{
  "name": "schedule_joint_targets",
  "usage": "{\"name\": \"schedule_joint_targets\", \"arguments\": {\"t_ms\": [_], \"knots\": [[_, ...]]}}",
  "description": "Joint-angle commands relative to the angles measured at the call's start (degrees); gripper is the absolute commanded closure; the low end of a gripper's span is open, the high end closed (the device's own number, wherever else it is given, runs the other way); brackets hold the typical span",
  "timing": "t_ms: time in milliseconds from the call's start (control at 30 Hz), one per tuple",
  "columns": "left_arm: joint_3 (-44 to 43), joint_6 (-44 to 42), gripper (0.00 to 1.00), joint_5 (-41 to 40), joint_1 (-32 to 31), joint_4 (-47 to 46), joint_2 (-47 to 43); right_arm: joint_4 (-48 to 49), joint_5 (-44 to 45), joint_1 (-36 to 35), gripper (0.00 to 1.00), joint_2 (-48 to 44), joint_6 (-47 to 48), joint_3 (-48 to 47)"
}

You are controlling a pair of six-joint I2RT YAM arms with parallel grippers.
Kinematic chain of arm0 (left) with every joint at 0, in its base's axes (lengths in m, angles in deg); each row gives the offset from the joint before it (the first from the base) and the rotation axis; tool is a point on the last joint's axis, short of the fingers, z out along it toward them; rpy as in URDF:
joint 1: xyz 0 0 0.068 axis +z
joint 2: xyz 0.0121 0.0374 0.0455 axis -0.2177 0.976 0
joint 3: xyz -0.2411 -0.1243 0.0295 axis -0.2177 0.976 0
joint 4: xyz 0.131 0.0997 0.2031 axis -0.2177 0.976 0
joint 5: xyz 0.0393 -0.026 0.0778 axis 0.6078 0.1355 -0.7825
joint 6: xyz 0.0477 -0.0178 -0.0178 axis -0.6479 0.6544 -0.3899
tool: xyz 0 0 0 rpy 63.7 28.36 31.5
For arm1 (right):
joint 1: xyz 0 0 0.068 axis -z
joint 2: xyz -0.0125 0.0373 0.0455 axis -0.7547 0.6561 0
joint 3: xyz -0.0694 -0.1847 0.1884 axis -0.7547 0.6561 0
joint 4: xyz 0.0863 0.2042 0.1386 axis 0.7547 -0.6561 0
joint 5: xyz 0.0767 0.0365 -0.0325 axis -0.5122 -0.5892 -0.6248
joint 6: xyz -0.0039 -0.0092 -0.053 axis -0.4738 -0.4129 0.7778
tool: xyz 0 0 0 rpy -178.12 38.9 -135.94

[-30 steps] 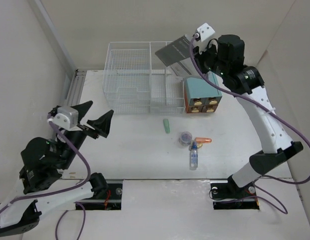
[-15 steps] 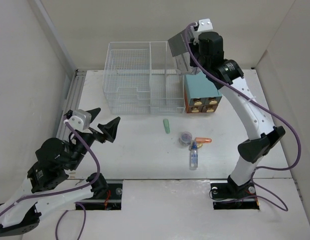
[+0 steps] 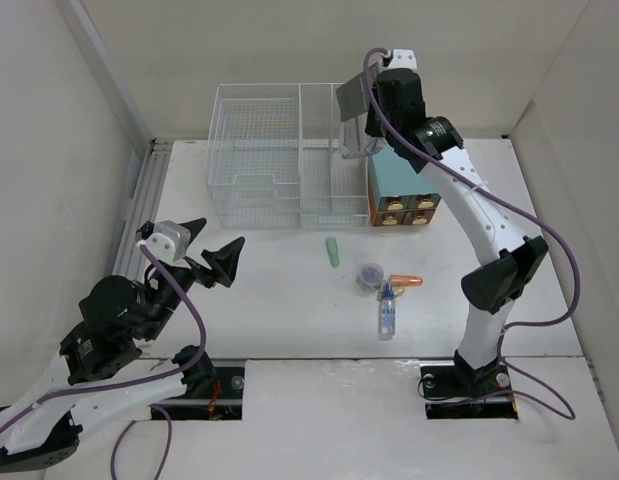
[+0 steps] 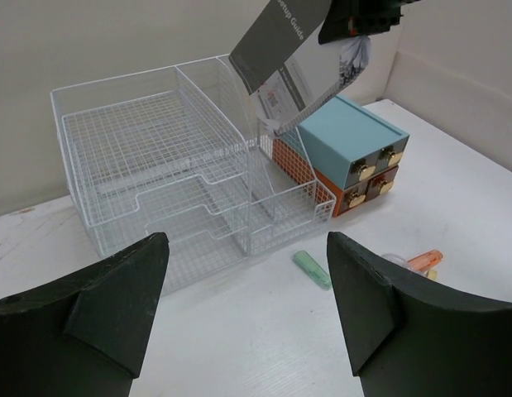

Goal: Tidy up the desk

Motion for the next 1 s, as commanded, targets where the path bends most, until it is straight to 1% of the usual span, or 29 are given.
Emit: {"name": "schedule_joint_targets", "arguments": {"t_ms": [0,233,433,700,967], "knots": [[1.06,0.11,0.26,0.6,-0.03,-3.24,-0.21,6.11,2.44,-0.34,1.0,0.39,-3.38,-2.74],[1.58,-1.03,0.26,1.13,-0.03,-3.24,-0.21,4.27,-0.02,-0.34,1.0,3.65,-4.0,-2.73],[1.58,-2.08,0.26,1.13,-0.03,-4.29,-0.21,2.42,-5.02,0.71,1.0,6.11,-4.52,-2.73],[2.63,-2.61,0.26,1.13,-0.03,-4.29,-0.21,-1.53,-9.85,1.24,1.0,9.8,-4.0,-7.12],[3.17,-3.66,0.26,1.13,-0.03,-4.82,0.4,-4.26,-11.62,1.24,1.0,13.23,-2.77,-10.9]]}}
